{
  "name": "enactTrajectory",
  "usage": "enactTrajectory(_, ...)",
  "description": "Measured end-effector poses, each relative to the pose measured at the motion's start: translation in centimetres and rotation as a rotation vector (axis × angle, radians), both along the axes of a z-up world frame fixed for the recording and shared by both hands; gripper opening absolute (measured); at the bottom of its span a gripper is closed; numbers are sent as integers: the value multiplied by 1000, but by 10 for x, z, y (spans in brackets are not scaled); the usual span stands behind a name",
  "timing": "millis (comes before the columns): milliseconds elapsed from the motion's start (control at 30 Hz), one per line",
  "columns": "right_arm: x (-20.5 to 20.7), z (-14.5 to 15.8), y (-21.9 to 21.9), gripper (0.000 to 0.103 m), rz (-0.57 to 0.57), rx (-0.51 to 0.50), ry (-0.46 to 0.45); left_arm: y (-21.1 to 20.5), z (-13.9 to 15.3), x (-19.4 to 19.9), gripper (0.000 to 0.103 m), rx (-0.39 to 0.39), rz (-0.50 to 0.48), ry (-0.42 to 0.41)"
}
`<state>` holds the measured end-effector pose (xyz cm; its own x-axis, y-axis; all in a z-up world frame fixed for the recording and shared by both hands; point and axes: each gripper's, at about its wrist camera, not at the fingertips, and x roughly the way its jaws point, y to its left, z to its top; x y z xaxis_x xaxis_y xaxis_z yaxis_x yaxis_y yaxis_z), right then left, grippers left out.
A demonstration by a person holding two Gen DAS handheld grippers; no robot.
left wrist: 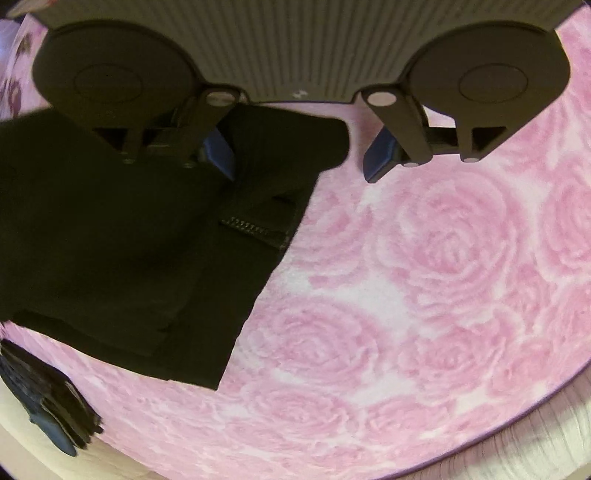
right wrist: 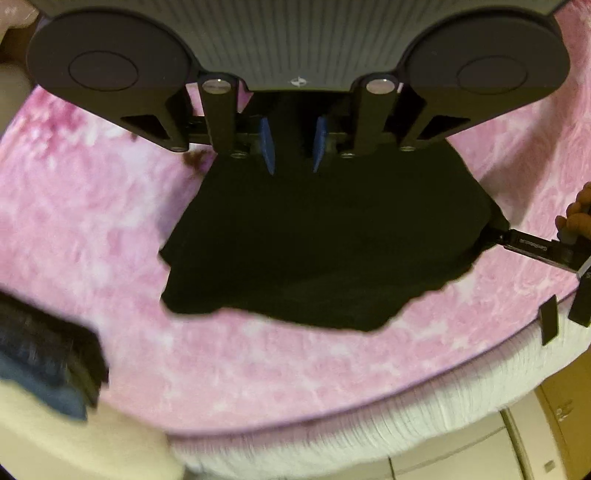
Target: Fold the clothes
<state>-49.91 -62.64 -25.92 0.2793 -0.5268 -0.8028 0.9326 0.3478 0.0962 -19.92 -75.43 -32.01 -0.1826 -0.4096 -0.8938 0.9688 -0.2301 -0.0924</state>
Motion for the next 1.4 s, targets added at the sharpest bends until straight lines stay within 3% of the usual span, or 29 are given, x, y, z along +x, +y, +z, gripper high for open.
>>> enactTrajectory(67,8,2,13,30,24,3,8,7,14,1,67,-38,-13,5)
enactTrajectory(167,13,-20,21,30,-2,59,42,19,26,-2,59,-84,-31,11)
enactTrajectory(267,18,-38,20,31,-34,77,52,17,1,-4,62,-25,-40,-9)
enactTrajectory(367,16,-28,21,32,-56,87,43,12,-17,-3,64,2,-33,19)
enactTrajectory(567,6,0,43,35,-131,126,25,32,20,1,59,-56,-29,25)
enactTrajectory(767,18,-1,40,36,-83,122,16,61,43,-1,59,-85,-16,17)
enactTrajectory(933,28,-48,22,37,-43,169,62,61,17,-36,59,-83,-93,24)
enactTrajectory(1067,20,-28,27,42,-53,196,33,63,-7,-60,56,-23,-121,-26)
enactTrajectory(1100,17,-22,29,42,-56,204,25,69,-1,-61,56,-22,-123,-35)
enactTrajectory(1233,-2,5,47,63,-99,238,-9,99,37,-55,59,-19,-88,-58)
enactTrajectory(1400,-11,28,70,77,-76,272,13,140,90,-49,74,-62,-63,-103)
